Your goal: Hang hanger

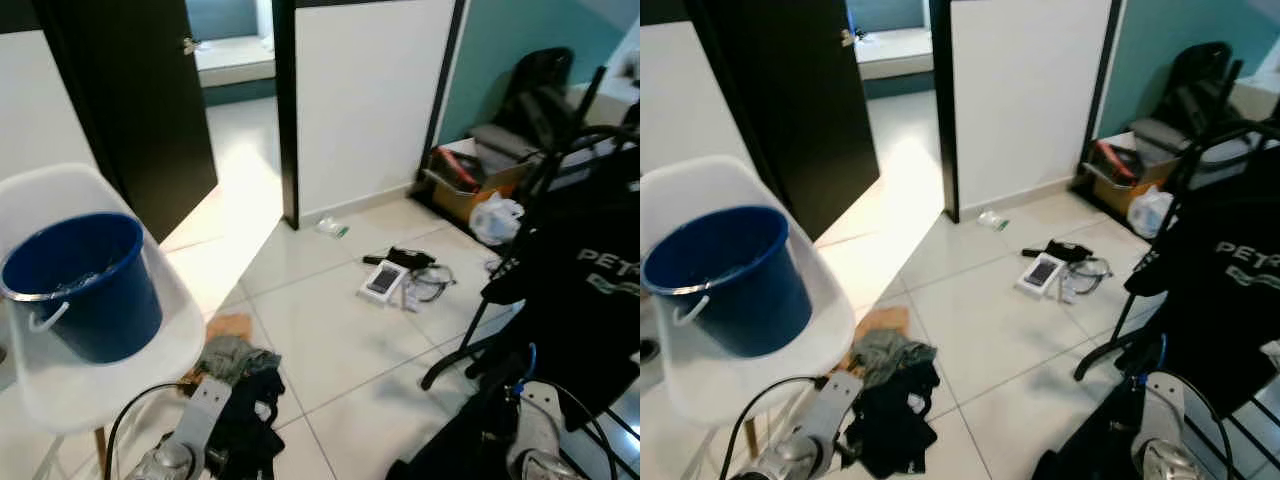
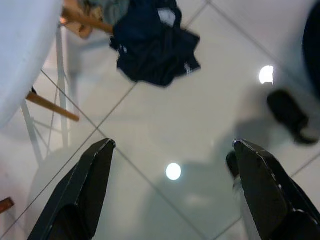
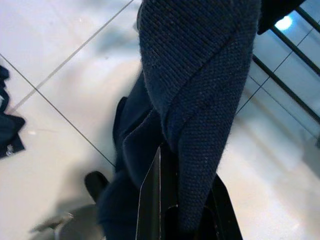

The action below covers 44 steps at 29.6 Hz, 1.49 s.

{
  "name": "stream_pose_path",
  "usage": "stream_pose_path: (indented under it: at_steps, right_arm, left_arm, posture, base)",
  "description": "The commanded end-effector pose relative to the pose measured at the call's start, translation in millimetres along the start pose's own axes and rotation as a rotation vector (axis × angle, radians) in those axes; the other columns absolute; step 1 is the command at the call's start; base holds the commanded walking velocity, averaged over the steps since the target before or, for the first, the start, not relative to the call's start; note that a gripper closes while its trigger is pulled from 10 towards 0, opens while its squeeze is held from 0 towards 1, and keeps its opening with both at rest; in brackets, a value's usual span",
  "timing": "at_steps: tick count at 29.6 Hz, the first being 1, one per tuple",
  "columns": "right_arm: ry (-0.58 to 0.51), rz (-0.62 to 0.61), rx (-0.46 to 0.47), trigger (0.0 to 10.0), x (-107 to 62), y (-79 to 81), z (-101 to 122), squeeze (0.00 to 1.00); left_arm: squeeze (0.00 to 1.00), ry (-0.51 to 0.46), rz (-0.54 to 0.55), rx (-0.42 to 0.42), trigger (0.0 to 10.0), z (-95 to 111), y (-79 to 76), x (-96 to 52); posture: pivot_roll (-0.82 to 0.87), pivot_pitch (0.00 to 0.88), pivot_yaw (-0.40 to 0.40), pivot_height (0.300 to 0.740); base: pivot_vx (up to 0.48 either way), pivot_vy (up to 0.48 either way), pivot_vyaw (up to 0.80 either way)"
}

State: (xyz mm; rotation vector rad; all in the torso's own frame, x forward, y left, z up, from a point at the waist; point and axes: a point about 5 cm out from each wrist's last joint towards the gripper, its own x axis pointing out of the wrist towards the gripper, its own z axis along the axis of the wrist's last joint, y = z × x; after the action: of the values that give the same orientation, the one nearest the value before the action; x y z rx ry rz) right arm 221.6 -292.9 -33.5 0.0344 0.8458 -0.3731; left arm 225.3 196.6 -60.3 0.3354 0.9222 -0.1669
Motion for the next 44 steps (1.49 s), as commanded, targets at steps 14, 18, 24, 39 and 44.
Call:
stream_pose_path:
  at_steps: [14, 18, 24, 39, 44]
  right_arm:
    - [0.003, 0.007, 0.002, 10.0, 1.0, 13.0, -2.4, 0.00]
    - [0.002, 0.012, -0.005, 10.0, 1.0, 23.8, -5.7, 0.00]
    - [-0.020, 0.004, 0.004, 10.0, 1.2, 23.3, -1.9, 0.00]
    - [-0.104, -0.062, 0.010, 10.0, 2.4, 25.9, 27.0, 0.00]
    - [-0.142, -0.112, 0.001, 10.0, 2.0, 21.8, 34.9, 0.00]
  left_arm:
    - [0.00, 0.021, 0.029, -0.017, 10.0, -15.3, 15.6, -4.2]
    - [0.00, 0.000, 0.013, -0.019, 10.0, -3.8, -1.3, -0.3]
    - [0.00, -0.010, 0.014, -0.034, 10.0, 0.9, -3.9, 0.6]
    - [0.00, -0.030, 0.014, -0.093, 10.0, 9.6, -0.8, 1.4]
    - [0.00, -0.033, 0.010, -0.103, 10.0, 10.3, -2.0, 1.6]
  posture:
    - [-0.02, 0.000, 0.017, 0.740]
    - [-0.03, 0.000, 0.001, 0.740]
    - [-0.05, 0.000, 0.005, 0.740]
    - [-0.05, 0.000, 0.029, 0.740]
    - [-0.06, 0.000, 0.034, 0.740]
  base:
    - [0.000, 0.000, -0.76]
    - [0.000, 0.000, -0.76]
    - [0.000, 0.000, -0.76]
    - [0.000, 0.000, -0.76]
    - [0.000, 0.000, -0.76]
